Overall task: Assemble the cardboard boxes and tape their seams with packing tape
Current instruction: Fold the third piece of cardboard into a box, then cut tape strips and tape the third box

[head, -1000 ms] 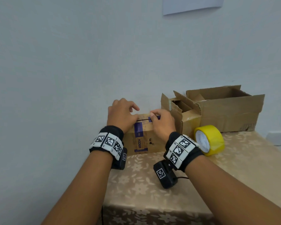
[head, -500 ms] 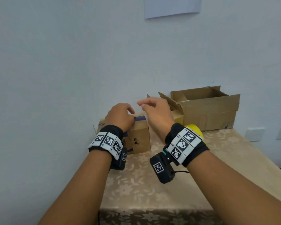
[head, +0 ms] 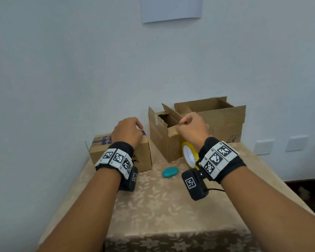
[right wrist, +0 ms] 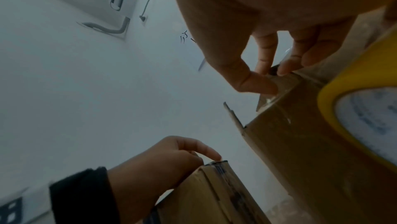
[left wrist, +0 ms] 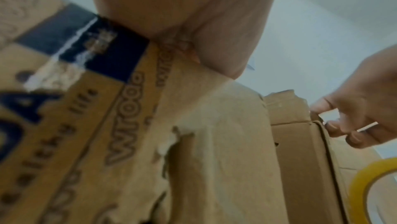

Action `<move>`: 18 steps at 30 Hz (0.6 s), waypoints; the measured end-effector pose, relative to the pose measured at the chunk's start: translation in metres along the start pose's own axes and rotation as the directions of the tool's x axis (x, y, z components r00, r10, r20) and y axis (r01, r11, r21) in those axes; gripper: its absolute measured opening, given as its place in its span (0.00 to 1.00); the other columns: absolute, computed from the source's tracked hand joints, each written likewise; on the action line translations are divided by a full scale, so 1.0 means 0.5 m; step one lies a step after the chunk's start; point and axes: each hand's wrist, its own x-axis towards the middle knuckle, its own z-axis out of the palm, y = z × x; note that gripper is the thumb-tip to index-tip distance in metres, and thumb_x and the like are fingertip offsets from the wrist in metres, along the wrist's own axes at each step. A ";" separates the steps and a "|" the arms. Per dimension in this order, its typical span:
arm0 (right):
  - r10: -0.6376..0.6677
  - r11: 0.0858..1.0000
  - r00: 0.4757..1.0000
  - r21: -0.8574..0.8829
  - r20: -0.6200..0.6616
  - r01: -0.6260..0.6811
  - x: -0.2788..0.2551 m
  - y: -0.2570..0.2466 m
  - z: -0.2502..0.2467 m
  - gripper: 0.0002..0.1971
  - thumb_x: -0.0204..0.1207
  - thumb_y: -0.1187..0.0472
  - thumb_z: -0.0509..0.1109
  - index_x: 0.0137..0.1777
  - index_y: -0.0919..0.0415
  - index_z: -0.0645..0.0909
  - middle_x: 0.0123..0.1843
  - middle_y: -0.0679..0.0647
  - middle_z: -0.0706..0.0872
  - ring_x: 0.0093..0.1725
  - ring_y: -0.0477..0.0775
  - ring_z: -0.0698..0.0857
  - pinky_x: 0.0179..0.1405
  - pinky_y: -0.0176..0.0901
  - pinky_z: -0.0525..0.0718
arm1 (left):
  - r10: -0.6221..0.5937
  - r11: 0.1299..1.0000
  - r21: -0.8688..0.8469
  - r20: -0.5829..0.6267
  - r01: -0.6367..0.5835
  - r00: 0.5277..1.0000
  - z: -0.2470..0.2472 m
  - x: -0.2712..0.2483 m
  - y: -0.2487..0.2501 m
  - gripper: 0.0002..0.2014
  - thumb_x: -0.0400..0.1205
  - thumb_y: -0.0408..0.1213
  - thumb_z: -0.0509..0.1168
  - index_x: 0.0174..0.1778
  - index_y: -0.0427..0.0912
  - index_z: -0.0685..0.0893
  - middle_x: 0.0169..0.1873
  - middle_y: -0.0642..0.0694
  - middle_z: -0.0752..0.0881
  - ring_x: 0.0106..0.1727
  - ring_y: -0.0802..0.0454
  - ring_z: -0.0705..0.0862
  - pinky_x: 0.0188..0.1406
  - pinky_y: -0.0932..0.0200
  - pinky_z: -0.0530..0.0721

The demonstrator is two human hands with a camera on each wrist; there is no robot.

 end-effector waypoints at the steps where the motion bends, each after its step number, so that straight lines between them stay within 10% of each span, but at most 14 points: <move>1: 0.013 0.999 1.000 -0.037 0.017 -0.012 -0.001 0.005 -0.001 0.10 0.71 0.66 0.69 0.40 0.48 0.75 0.48 0.45 0.79 0.65 0.60 0.74 0.72 0.69 0.73 | -0.002 1.000 0.000 -0.006 0.002 1.000 0.001 0.000 0.000 0.16 0.79 0.26 0.62 0.49 0.52 0.88 0.60 0.46 0.88 0.56 0.42 0.85 0.54 0.47 0.85; 9: -0.020 0.965 0.997 -0.259 0.081 0.040 0.013 0.022 -0.008 0.14 0.68 0.75 0.64 0.38 0.52 0.73 0.60 0.58 0.81 0.62 0.63 0.78 0.55 0.51 0.76 | -0.023 1.000 0.001 -0.014 0.023 1.000 0.004 0.003 0.000 0.15 0.80 0.27 0.63 0.50 0.52 0.88 0.56 0.47 0.87 0.49 0.46 0.81 0.53 0.48 0.85; 18: -0.185 0.966 0.947 -0.127 0.262 0.224 0.006 -0.089 -0.059 0.13 0.69 0.75 0.75 0.37 0.57 0.77 0.34 0.49 0.81 0.34 0.48 0.79 0.31 0.37 0.78 | -0.053 0.997 -0.047 0.009 0.054 0.999 0.007 0.005 -0.003 0.15 0.79 0.27 0.63 0.48 0.52 0.89 0.46 0.49 0.84 0.46 0.45 0.83 0.43 0.54 0.78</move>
